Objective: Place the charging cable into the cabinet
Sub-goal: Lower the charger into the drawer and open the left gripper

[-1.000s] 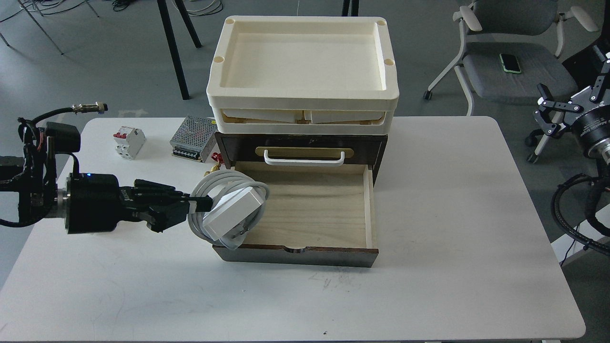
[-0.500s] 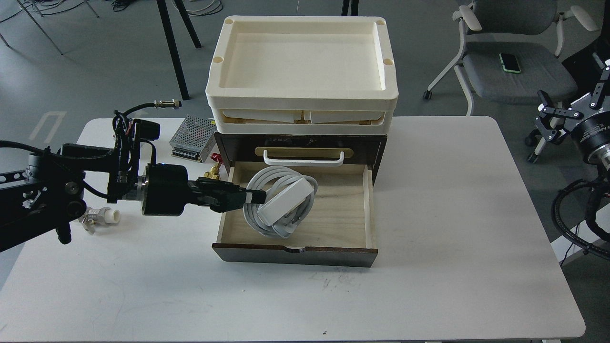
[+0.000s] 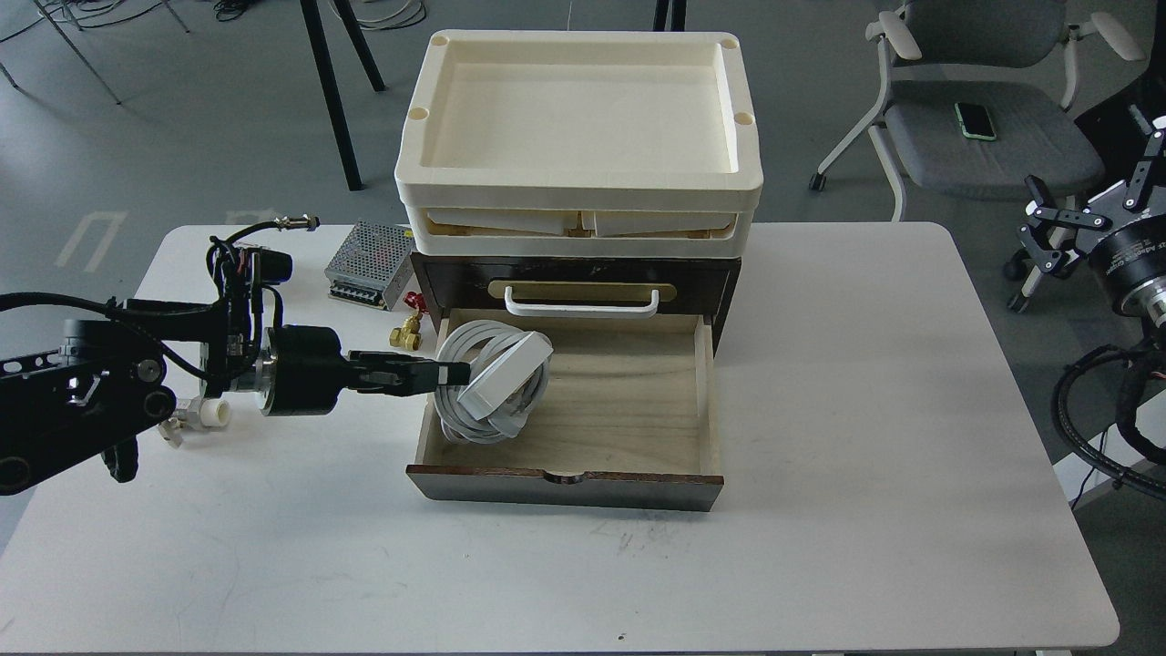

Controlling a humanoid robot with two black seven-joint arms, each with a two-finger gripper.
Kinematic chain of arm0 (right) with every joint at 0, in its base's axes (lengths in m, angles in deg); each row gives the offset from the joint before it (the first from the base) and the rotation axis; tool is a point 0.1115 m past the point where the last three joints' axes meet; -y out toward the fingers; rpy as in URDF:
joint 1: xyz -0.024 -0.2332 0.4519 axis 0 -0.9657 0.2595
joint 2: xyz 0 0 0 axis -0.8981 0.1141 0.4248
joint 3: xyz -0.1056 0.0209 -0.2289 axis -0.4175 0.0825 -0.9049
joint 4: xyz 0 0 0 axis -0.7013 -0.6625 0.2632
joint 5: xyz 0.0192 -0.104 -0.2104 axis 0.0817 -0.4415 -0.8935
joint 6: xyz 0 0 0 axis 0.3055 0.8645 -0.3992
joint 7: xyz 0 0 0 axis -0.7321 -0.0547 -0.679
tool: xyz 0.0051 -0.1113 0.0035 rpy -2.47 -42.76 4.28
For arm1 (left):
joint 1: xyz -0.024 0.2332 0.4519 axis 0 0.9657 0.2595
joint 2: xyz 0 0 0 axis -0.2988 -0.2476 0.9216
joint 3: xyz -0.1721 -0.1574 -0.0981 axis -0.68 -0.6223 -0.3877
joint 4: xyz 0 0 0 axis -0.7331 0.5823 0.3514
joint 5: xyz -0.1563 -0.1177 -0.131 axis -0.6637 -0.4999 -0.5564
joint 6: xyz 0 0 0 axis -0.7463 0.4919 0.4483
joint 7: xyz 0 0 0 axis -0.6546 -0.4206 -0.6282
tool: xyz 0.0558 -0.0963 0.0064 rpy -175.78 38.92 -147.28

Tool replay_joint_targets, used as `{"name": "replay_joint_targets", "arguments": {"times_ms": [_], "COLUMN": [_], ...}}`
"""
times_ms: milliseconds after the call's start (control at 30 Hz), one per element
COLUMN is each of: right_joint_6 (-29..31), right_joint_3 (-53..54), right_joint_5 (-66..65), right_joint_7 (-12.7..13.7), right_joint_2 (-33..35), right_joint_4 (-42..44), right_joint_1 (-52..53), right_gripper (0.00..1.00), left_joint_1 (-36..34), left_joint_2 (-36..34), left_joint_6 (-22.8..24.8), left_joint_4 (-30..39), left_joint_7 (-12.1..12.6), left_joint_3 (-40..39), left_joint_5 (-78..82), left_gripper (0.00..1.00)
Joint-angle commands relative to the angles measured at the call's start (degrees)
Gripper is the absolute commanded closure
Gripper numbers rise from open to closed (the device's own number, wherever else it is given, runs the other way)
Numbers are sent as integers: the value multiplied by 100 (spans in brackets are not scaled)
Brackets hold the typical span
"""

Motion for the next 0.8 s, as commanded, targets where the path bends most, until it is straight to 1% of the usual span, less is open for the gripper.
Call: {"name": "replay_joint_targets", "arguments": {"times_ms": [0,133,233,433,567,667,767], "right_joint_6": [0,0,0,0,0,0,0], "right_joint_3": [0,8,0,8,8,8,8], "right_joint_5": [0,0,0,0,0,0,0], "right_joint_7": [-43,-122,-123,-131,-131,-131,-131], "right_joint_2": [0,9,9,9,9,9,9], "right_joint_4": [-2,-2,-2,-2,-2,-2,-2], "right_joint_1": [-10,-63,-90,-107,-107,-116,-116], "right_gripper": [0,0,0,0,0,0,0], "left_joint_1": [108,266,310,451,600,627,636], "left_joint_2": [311,558,645,1102,1217,1357,1410], "left_joint_6": [-21,-126,-249,-328,-372,-486,-486], "left_joint_4": [-327,-548,-644,-961,-970,-979,-1031], "left_joint_7": [0,0,0,0,0,0,0], "left_joint_3": [-14,-15,-15,-15,-23,-23,-23], "left_joint_5": [-33,-349,-683,-754,-798,-1131,-1465], "left_gripper": [100,100,100,100,99,97,93]}}
